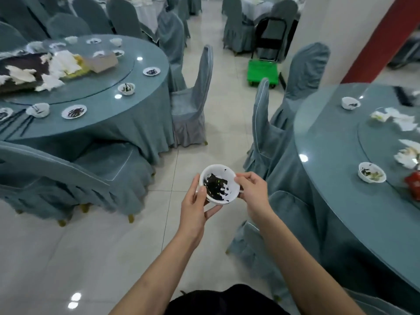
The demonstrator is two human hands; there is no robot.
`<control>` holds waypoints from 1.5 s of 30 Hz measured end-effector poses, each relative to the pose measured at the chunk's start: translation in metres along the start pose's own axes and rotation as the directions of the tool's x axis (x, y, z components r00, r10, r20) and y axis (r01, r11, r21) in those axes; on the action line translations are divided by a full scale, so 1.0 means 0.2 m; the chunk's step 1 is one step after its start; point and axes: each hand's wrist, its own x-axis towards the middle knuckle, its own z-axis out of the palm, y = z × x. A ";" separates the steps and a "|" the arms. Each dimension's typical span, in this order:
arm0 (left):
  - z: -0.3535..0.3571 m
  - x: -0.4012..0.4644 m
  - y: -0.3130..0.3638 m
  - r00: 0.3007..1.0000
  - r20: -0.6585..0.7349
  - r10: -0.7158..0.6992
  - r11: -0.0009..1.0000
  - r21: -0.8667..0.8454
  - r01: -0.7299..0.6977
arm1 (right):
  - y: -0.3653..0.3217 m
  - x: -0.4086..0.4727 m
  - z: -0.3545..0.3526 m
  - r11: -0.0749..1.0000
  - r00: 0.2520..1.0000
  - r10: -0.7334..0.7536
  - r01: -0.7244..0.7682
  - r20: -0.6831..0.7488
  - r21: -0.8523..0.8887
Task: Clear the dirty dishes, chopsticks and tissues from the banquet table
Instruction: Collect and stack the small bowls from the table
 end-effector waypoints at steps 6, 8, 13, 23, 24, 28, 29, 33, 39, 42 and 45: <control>-0.10 0.27 0.17 0.993 0.100 -0.068 0.997 0.030 0.065 | -0.05 0.11 0.18 0.999 0.994 0.013 -0.009 -0.107 0.041; -0.11 0.37 0.21 0.988 0.131 -0.077 0.996 0.063 0.069 | -0.06 0.18 0.23 0.999 0.992 0.023 -0.016 -0.127 0.051; -0.10 0.72 0.28 0.980 0.174 -0.096 0.989 0.125 0.074 | -0.08 0.47 0.36 0.997 0.983 0.039 -0.025 -0.178 0.077; 0.14 1.57 0.47 0.973 0.198 -0.115 0.979 0.188 0.078 | -0.31 1.28 0.54 0.991 0.975 0.034 -0.004 -0.220 0.136; 0.18 1.63 0.49 0.973 0.203 -0.111 0.980 0.186 0.073 | -0.35 1.34 0.54 0.991 0.972 0.026 0.005 -0.231 0.131; 0.36 1.88 0.52 0.962 0.235 -0.142 0.977 0.187 0.099 | -0.45 1.60 0.50 0.990 0.956 0.019 0.024 -0.294 0.142; 0.40 1.93 0.52 0.957 0.245 -0.155 0.977 0.184 0.111 | -0.47 1.64 0.48 0.989 0.949 0.028 0.020 -0.313 0.149; 0.54 2.16 0.49 0.924 0.319 -0.209 0.964 0.225 0.140 | -0.52 1.81 0.41 0.987 0.911 0.048 0.021 -0.409 0.161; 0.80 2.53 0.46 0.853 0.429 -0.297 0.940 0.287 0.183 | -0.58 2.09 0.31 0.983 0.824 0.059 0.050 -0.564 0.176; 0.96 2.71 0.47 0.799 0.498 -0.336 0.927 0.325 0.188 | -0.65 2.23 0.25 0.976 0.768 0.059 0.091 -0.638 0.199; 1.15 2.89 0.49 0.723 0.571 -0.388 0.911 0.358 0.206 | -0.73 2.34 0.19 0.965 0.700 0.069 0.135 -0.711 0.226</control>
